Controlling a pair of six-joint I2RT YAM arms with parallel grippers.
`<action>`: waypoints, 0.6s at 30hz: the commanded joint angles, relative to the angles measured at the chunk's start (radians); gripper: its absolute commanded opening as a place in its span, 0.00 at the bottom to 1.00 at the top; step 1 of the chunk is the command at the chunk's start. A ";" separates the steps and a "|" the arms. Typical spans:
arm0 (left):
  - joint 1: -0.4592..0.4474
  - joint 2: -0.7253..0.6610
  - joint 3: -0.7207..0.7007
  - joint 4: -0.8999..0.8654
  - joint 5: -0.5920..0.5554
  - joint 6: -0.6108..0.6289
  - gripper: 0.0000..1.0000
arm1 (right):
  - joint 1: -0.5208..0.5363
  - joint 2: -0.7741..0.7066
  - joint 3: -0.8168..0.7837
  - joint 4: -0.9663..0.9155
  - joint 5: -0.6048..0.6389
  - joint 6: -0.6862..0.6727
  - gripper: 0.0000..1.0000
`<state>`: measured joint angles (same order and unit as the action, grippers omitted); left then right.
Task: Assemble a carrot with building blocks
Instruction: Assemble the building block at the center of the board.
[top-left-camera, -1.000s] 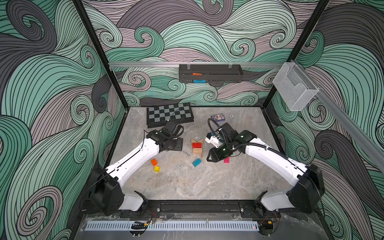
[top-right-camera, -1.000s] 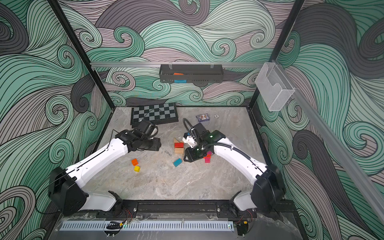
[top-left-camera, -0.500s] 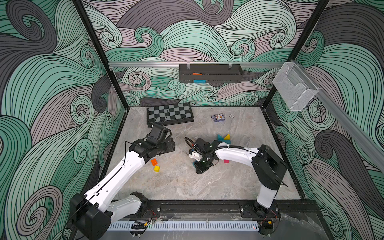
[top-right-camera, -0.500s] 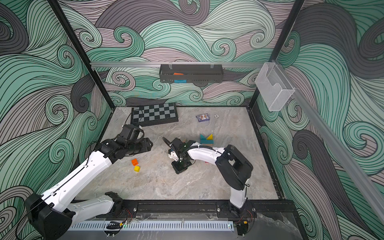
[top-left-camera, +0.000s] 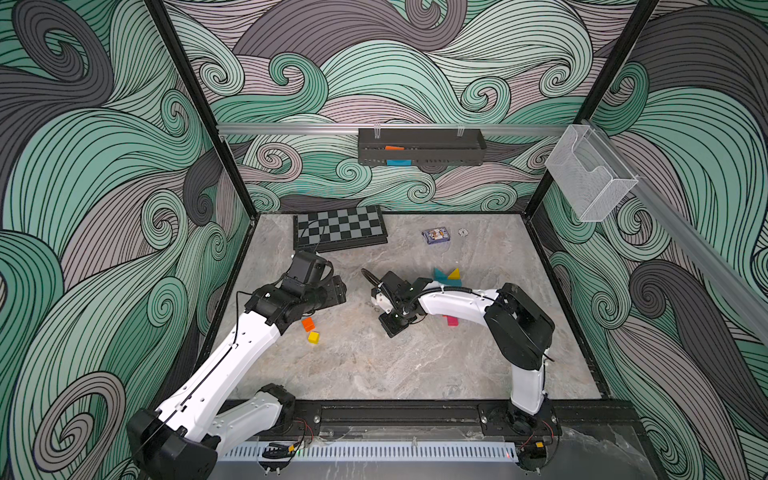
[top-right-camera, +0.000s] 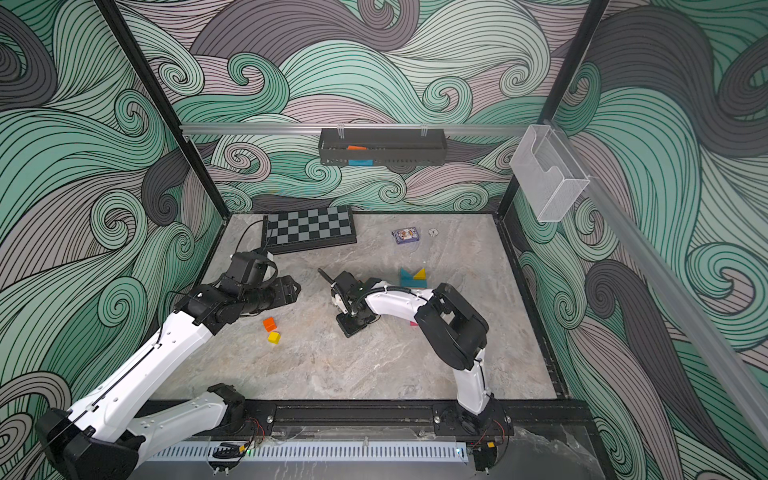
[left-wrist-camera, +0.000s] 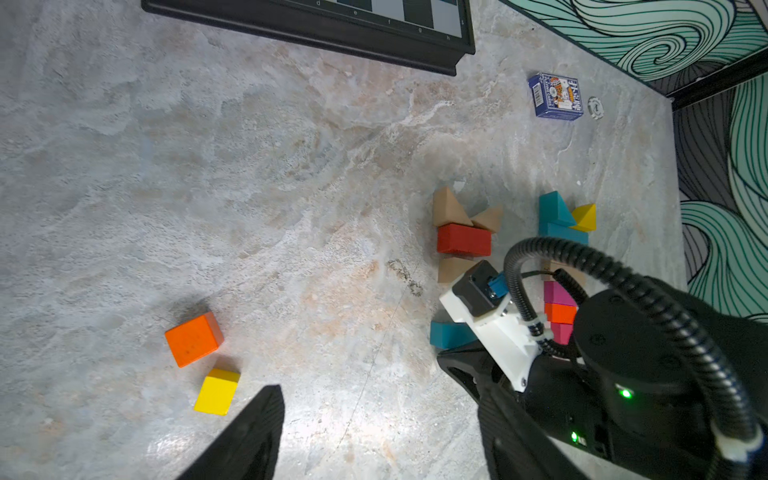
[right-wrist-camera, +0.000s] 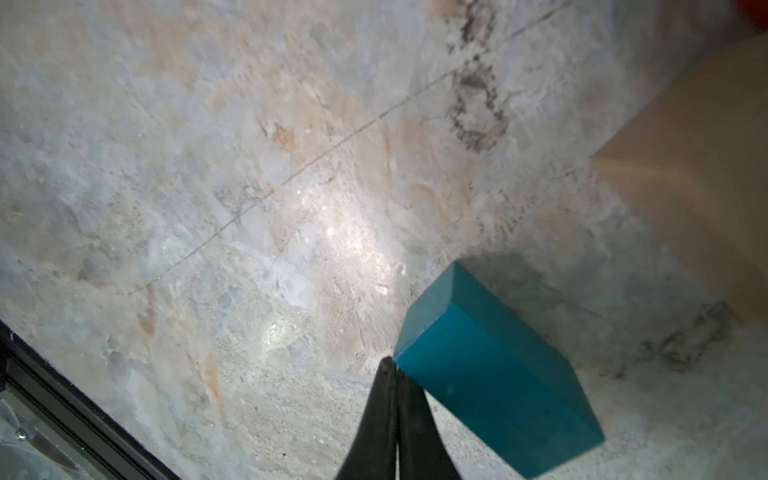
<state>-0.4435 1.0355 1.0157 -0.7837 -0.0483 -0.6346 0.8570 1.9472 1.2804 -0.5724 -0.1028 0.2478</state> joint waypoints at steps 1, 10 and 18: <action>0.012 -0.021 0.001 -0.044 -0.021 0.021 0.77 | -0.004 0.015 0.019 0.008 0.055 0.008 0.06; 0.026 -0.014 0.001 -0.030 -0.008 0.024 0.81 | -0.010 -0.006 -0.001 -0.023 0.108 0.003 0.07; 0.034 0.010 0.018 -0.019 0.005 0.032 0.84 | -0.027 0.015 0.029 -0.048 0.162 -0.023 0.07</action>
<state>-0.4198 1.0355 1.0157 -0.8001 -0.0490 -0.6197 0.8375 1.9491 1.2850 -0.5919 0.0162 0.2417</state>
